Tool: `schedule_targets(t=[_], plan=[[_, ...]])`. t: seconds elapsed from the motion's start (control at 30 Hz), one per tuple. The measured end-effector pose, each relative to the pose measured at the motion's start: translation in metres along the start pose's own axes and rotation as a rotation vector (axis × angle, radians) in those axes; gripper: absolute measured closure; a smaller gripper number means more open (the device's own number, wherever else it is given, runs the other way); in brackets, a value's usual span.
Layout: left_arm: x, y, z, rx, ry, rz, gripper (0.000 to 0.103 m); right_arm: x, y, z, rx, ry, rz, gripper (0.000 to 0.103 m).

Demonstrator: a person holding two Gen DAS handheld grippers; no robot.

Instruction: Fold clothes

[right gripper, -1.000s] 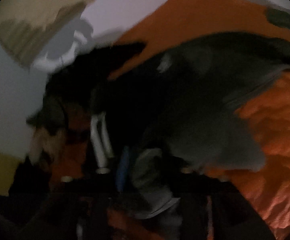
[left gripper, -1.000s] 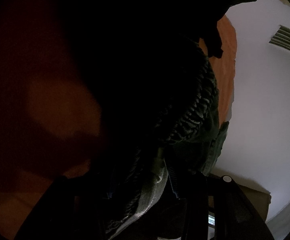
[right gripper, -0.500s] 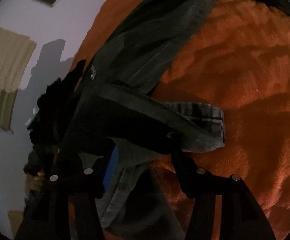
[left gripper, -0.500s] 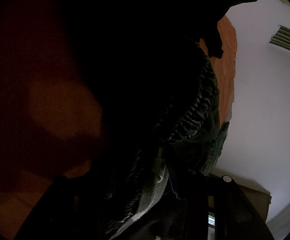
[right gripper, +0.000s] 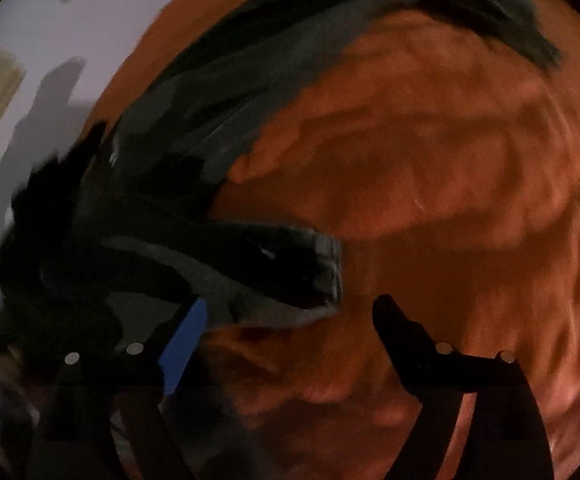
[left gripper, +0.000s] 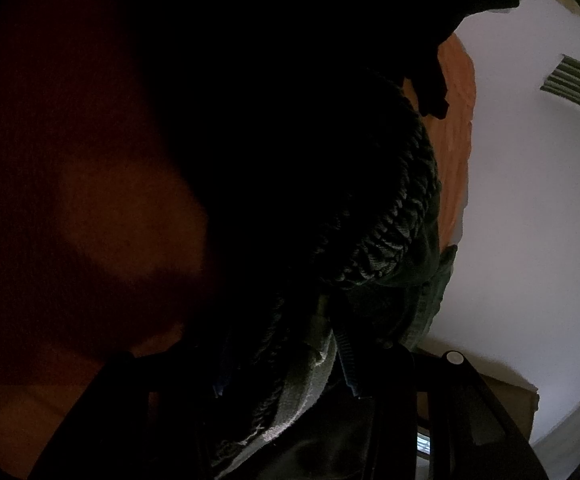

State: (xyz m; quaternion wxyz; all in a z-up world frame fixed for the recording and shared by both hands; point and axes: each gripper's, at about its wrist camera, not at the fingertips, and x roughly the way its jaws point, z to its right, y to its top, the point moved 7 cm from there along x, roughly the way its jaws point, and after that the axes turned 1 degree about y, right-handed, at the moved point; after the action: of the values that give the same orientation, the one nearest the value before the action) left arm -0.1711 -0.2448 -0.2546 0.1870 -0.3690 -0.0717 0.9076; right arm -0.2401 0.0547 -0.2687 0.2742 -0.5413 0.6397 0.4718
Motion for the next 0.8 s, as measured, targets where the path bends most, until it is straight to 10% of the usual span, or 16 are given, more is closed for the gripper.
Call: schedule_targets(t=[0.03,0.07,0.3,0.5,0.67,0.8], plan=[[0.003,0.0,0.003,0.002,0.001,0.0,0.058,0.006,0.002,-0.005,-0.044,0.026,-0.007,0.078],[0.006,0.001,0.006,0.003,0.001,-0.003,0.058,0.007,0.003,-0.011,-0.065,0.056,-0.017,0.093],[0.011,0.019,0.017,-0.01,0.0,-0.02,0.056,-0.126,0.061,-0.031,-0.187,-0.094,0.223,0.095],[0.018,0.018,0.038,0.001,0.014,-0.001,0.056,-0.279,0.138,0.018,-0.179,-0.428,0.339,0.095],[0.026,0.017,0.059,0.038,0.045,0.023,0.056,-0.389,0.209,0.112,-0.093,-0.851,0.283,0.095],[0.037,0.018,0.071,0.038,0.067,0.021,0.055,-0.4,0.233,0.169,-0.025,-1.003,0.138,0.093]])
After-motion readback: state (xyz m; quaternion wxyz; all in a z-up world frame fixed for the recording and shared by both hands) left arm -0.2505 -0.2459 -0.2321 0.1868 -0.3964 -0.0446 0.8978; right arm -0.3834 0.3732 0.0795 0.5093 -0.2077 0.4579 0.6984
